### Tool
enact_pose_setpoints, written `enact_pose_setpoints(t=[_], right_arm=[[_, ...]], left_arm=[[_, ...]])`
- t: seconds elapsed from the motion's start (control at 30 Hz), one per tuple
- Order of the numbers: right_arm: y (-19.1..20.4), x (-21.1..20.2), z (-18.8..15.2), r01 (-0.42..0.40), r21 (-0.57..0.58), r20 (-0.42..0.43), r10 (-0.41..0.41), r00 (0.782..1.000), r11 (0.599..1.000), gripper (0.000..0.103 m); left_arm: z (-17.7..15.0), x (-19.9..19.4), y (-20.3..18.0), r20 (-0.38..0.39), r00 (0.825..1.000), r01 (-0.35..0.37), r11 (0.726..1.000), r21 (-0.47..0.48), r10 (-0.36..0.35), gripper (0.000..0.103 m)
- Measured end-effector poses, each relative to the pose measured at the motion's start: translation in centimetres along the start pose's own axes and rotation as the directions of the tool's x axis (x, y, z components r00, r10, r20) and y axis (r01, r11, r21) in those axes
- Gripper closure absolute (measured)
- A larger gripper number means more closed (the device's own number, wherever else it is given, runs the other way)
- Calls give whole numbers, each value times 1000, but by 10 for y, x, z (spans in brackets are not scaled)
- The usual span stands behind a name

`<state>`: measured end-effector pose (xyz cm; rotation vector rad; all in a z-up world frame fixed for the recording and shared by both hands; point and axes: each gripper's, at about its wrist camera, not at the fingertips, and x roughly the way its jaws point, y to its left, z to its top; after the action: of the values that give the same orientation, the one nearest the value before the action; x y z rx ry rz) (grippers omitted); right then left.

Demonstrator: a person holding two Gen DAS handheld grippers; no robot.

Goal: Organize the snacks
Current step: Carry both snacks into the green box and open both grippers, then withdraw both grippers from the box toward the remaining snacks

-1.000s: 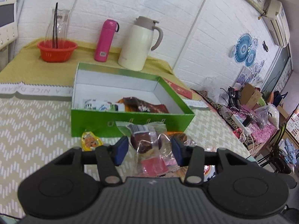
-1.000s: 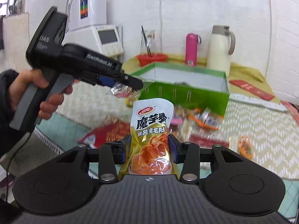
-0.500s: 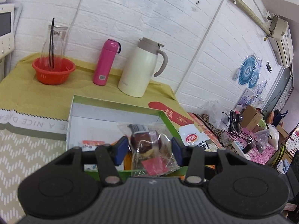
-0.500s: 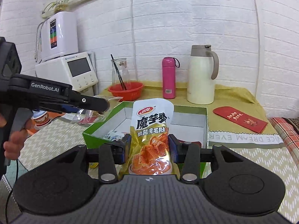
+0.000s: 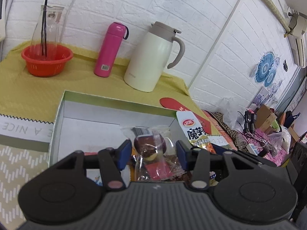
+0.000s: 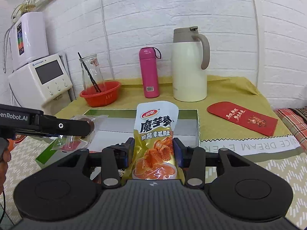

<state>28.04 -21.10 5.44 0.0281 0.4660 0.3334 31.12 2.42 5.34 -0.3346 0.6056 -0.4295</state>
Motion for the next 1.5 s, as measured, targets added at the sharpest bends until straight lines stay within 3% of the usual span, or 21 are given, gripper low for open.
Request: enact_pose_setpoints(t=[0.17,0.23,0.27,0.3,0.37,0.5,0.7,1.3,1.5], right_arm=[[2,19,-6,10,-35,-38,-12,999,999,27],[3,23,-9,9,-55,-44,-11,999,998,19],[4,25,-11,2,-71,-47,-6,999,997,14],[5,25,-12,-3,-89,-49,-1,999,996,6],[7,23,-15,-11,-135,-31,7,999,991,0],[12,11,-19,13,-206,37,-6,999,978,0],[15,1,-15,11,-203,25,-6,1000,979,0],[40,-76,-11,-31,-185,59,42,997,982,0],[40,-116,-20,11,-174,57,-1,998,985,0]], left_arm=[[-4,12,7,-26,1000,-10,1000,-5,10,56],[-6,14,8,-22,1000,-7,1000,5,8,56],[-6,13,8,-6,1000,-8,1000,7,8,49],[-7,11,9,20,1000,-12,1000,3,12,21],[-9,4,8,86,996,-38,999,-6,38,10],[-6,0,3,94,988,-123,992,36,119,10],[-9,-10,0,108,981,-165,985,46,160,10],[-24,-78,-35,147,976,-172,981,91,157,10],[-41,-109,-50,140,975,-188,978,95,174,10]])
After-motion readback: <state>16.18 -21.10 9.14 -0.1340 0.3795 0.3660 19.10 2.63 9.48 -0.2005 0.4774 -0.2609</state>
